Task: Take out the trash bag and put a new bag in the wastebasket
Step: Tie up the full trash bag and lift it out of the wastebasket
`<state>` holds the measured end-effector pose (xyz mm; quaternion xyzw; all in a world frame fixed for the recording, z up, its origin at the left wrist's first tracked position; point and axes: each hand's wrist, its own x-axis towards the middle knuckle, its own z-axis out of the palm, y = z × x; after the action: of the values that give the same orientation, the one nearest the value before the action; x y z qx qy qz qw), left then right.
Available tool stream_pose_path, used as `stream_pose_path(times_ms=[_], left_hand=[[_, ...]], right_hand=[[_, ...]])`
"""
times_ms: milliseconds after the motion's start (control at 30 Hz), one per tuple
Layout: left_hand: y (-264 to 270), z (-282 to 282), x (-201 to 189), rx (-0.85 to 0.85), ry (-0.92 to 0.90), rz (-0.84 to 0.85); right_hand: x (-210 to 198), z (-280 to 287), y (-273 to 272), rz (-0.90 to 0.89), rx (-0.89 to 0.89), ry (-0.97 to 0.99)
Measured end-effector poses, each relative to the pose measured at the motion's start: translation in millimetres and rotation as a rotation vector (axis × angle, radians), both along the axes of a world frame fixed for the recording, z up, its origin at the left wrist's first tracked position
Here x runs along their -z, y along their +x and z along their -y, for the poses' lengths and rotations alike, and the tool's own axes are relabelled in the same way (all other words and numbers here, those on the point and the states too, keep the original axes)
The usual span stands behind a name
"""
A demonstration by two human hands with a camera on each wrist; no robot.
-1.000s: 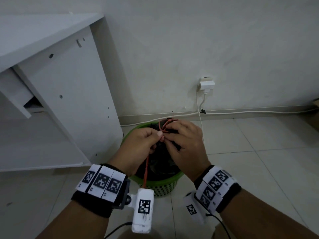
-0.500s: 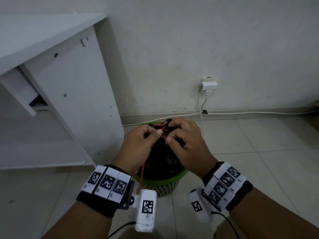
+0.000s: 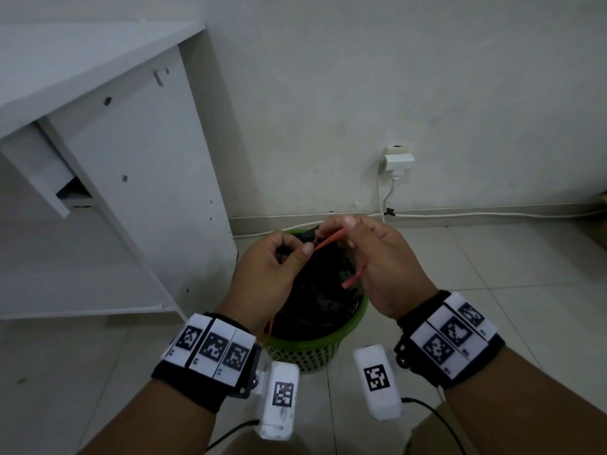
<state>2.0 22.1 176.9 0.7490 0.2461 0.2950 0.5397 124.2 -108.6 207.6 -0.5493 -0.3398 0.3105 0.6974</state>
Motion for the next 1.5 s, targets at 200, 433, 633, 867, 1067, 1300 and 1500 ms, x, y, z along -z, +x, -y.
stream_pose_path(times_ms=[200, 433, 633, 867, 1067, 1300, 1500], left_hand=[[-8.6, -8.5, 4.7, 0.154, 0.006, 0.030], [-29.8, -42.5, 22.5, 0.122, 0.361, -0.186], [-38.5, -53.0, 34.6, 0.160, 0.356, -0.313], [-33.9, -47.4, 31.2, 0.256, 0.485, -0.316], [-24.9, -37.4, 11.6, 0.282, 0.661, -0.196], [-18.7, -34.4, -2.2, -0.030, 1.112, -0.109], [-12.2, -33.2, 4.4, -0.064, 1.173, -0.049]], right_hand=[[3.7, -10.5, -2.3, -0.065, -0.005, 0.033], [32.0, -3.1, 15.6, 0.224, 0.107, -0.188], [37.6, 4.5, 25.3, 0.589, 0.062, -0.437], [33.5, -4.1, 33.2, 0.133, 0.252, -0.317], [30.9, -24.1, 13.7, -0.094, 0.219, -0.122], [53.8, -14.9, -10.7, 0.822, -0.086, -0.338], [63.6, -12.8, -17.7, 0.861, -0.066, -0.265]])
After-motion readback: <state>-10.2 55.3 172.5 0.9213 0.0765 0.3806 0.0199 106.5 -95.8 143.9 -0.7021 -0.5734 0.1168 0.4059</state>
